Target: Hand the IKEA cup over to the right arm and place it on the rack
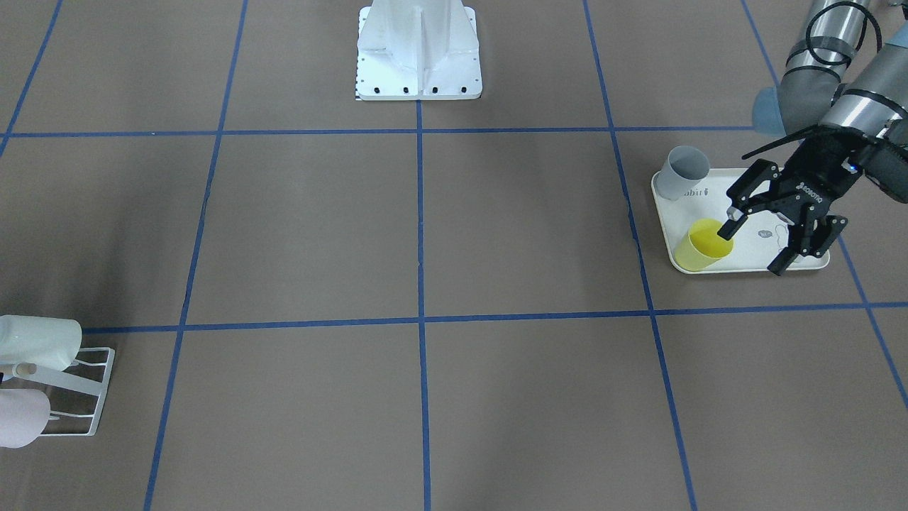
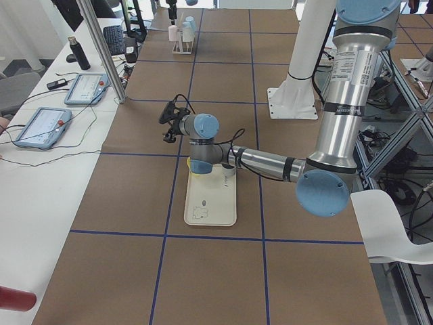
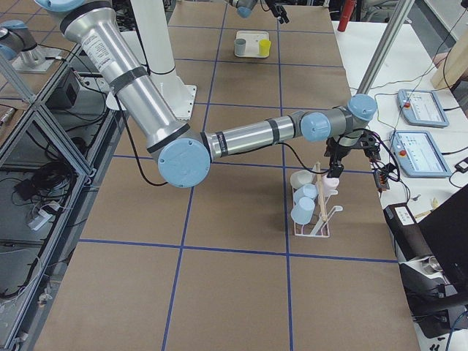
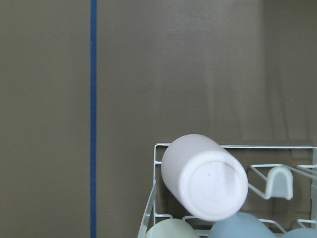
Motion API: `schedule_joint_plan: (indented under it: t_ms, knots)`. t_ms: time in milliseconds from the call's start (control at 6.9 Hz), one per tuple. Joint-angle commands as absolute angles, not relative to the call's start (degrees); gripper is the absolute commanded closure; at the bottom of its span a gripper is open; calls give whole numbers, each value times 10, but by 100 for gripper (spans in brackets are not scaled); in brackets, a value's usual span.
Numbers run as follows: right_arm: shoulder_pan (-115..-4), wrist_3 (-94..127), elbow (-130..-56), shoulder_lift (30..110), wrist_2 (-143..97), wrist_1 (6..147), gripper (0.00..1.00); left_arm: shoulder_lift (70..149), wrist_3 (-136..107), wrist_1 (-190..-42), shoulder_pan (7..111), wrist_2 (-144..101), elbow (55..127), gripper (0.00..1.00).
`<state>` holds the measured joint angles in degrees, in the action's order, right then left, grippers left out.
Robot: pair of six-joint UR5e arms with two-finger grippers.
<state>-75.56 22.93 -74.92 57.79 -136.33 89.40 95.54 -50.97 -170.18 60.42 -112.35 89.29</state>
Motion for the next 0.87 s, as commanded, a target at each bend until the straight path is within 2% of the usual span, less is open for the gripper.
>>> schedule_joint_plan:
  t_ms: [0,290,580,725]
  knots:
    - [-755,304,-888,659,-1364,889,0,899,-363,-1659,606,-1094,892,1]
    - [-737,357,-952,686,-1364,889,0,878,-359,-1588,606,-1109,902,1]
    - [-728,367,-968,696,-1364,889,0,860,-361,-1455,606,-1230,966,1]
    - [-723,367,-972,696,-1364,889,0,827,-368,-1437,600,-1233,987,1]
